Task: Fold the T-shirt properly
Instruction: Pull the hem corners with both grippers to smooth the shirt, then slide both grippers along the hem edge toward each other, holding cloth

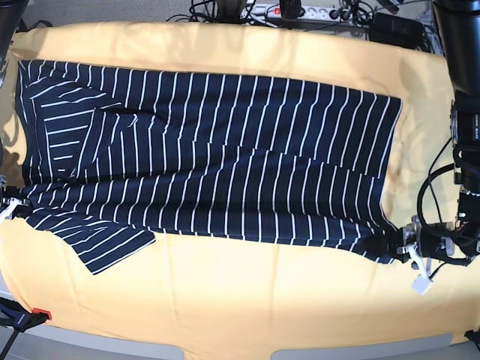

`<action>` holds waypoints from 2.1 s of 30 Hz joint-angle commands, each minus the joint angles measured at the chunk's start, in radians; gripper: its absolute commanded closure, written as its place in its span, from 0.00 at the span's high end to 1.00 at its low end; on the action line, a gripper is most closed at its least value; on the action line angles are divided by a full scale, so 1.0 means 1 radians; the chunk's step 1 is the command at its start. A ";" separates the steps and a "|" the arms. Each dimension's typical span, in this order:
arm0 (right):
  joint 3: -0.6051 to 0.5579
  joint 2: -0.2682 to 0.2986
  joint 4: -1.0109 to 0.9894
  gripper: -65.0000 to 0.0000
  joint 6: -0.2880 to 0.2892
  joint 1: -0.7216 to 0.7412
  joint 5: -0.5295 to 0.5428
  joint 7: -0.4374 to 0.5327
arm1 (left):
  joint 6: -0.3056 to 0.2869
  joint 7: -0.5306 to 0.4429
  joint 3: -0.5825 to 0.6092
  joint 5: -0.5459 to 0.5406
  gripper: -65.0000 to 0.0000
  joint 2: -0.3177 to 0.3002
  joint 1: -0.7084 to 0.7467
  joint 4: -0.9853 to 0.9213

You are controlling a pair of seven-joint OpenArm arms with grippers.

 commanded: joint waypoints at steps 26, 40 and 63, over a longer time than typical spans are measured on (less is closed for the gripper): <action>0.006 -0.006 0.016 0.00 -0.006 -0.013 0.054 -0.002 | -0.008 -0.042 -0.006 -0.016 0.00 -0.098 0.003 0.013; 0.006 0.053 0.016 0.00 -0.006 -0.013 0.166 -0.124 | -0.008 0.077 -0.006 -0.016 0.00 -0.042 0.003 0.014; 0.006 0.037 0.016 0.00 -0.006 -0.014 0.155 -0.159 | 0.070 0.100 -0.006 -0.016 0.00 -0.045 0.003 0.013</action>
